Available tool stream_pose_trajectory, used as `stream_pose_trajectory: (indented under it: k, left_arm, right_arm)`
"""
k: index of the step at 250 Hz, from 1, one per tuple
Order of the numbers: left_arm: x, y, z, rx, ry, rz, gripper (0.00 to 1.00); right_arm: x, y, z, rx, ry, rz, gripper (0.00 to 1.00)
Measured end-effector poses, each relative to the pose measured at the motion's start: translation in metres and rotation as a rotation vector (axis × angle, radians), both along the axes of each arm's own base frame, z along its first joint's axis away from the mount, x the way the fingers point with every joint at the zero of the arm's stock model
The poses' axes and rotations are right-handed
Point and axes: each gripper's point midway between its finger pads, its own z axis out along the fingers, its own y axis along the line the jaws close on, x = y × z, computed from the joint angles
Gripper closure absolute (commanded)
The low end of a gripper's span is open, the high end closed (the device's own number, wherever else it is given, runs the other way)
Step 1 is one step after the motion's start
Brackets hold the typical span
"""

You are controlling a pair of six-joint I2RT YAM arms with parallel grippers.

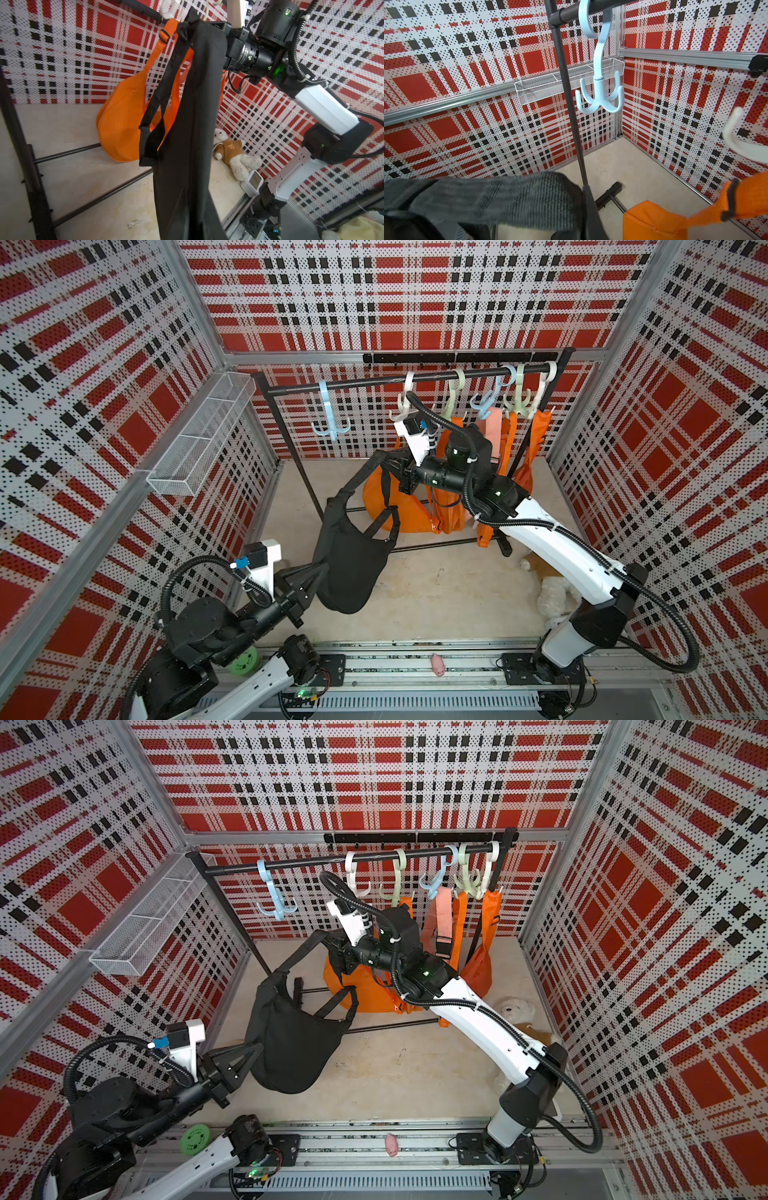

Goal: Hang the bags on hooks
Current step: Hang the bag on the hook.

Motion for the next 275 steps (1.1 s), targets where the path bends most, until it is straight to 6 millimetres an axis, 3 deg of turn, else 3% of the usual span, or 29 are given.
stream_pose_trajectory:
  k: [48,92,135,173,205,241,275]
  left_arm:
    - [0.018,0.009,0.006,0.040,-0.007,0.106,1.00]
    - [0.023,0.018,0.030,0.049,-0.052,0.155,1.00]
    - [0.021,0.020,0.047,0.047,-0.081,0.129,1.00]
    - [0.021,0.015,0.043,0.082,-0.093,0.098,1.00]
    - [0.023,0.021,0.039,0.079,-0.120,0.082,1.00]
    - [0.034,0.040,0.047,0.028,-0.136,0.089,1.00]
    - [0.041,0.039,0.051,0.029,-0.133,0.067,1.00]
  right_arm:
    - [0.010,0.031,-0.014,-0.034,0.014,0.003,1.00]
    - [0.014,0.048,-0.016,-0.053,0.010,-0.013,1.00]
    - [0.013,0.051,-0.003,-0.035,-0.015,-0.031,1.00]
    - [0.014,0.050,-0.001,-0.037,-0.023,-0.054,1.00]
    - [0.018,0.046,-0.001,-0.052,-0.031,-0.084,1.00]
    - [0.022,0.043,0.022,-0.041,-0.072,-0.112,1.00]
    - [0.025,0.043,0.045,-0.019,-0.114,-0.126,1.00]
